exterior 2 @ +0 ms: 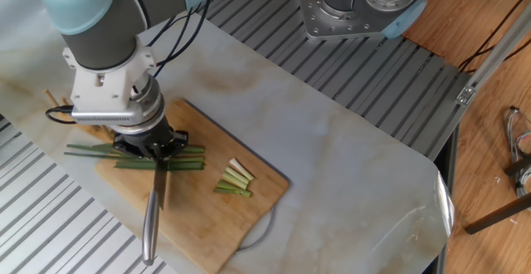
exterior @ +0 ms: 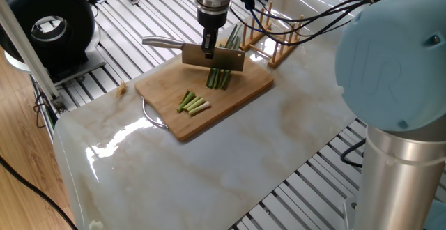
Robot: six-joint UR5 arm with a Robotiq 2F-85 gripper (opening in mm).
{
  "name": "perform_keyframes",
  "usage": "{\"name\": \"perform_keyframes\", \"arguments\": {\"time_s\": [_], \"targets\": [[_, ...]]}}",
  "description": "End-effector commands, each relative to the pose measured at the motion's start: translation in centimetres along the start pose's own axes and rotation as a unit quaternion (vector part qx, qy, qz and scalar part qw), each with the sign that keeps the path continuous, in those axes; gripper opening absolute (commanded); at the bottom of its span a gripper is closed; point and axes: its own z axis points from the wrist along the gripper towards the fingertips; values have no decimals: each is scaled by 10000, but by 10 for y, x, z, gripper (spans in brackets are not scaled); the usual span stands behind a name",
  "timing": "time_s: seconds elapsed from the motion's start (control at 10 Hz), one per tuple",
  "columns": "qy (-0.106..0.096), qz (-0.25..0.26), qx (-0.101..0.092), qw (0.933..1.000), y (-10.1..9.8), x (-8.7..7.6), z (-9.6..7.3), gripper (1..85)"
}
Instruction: Chop the green garlic
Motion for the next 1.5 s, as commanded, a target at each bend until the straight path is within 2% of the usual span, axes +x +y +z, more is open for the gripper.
{"name": "perform_keyframes", "arguments": {"time_s": [0.0,1.4], "targets": [[-67,81,-34,9999,0,2,0,13],[-75,42,-8,10000,-3,14,1,13]]}}
